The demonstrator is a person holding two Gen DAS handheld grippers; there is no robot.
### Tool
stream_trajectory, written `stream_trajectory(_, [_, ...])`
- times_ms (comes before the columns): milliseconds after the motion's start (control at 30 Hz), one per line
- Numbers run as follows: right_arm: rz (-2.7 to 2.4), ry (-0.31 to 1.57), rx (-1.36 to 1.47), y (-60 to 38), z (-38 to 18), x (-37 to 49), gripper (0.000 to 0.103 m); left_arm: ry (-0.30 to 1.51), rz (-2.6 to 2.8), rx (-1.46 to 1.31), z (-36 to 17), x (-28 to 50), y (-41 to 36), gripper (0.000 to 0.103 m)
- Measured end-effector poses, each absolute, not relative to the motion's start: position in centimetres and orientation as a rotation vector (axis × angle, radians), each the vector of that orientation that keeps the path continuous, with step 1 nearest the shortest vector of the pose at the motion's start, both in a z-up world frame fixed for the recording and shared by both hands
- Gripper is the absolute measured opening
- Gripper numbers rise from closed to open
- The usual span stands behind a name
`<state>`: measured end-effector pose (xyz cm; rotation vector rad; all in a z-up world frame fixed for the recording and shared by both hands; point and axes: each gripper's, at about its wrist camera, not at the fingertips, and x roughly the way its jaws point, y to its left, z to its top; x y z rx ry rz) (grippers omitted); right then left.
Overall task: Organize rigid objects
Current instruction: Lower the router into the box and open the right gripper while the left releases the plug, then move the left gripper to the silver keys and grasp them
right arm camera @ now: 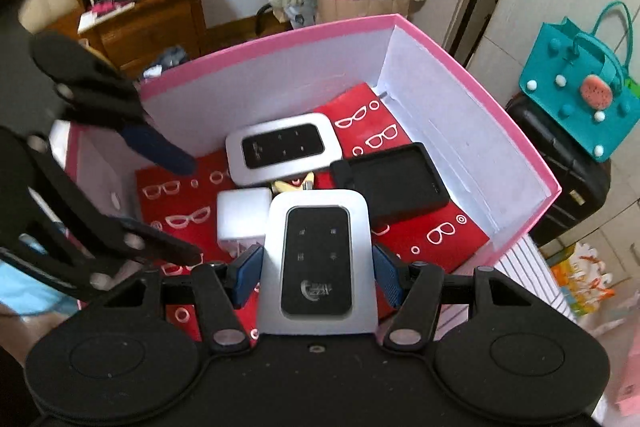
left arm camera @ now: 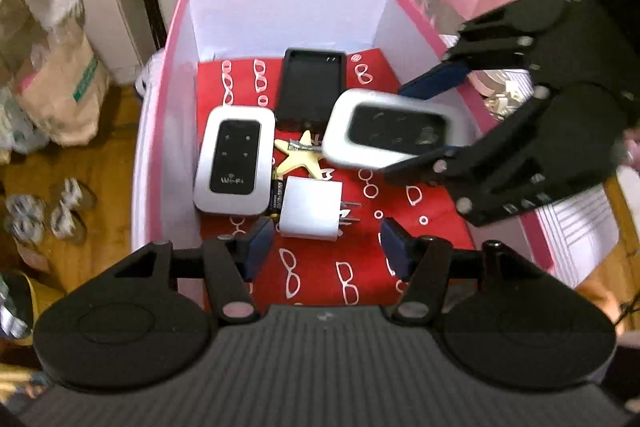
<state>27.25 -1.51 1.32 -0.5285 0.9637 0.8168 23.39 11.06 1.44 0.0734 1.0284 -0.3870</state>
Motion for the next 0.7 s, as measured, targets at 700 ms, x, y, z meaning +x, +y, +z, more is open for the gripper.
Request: stream_trajectory(700, [0.707, 0.657, -0.209, -15.2, 9.2, 18.4, 0.071, 0.69, -0.408, 0.197, 7.4, 15.0, 5.3, 0.062])
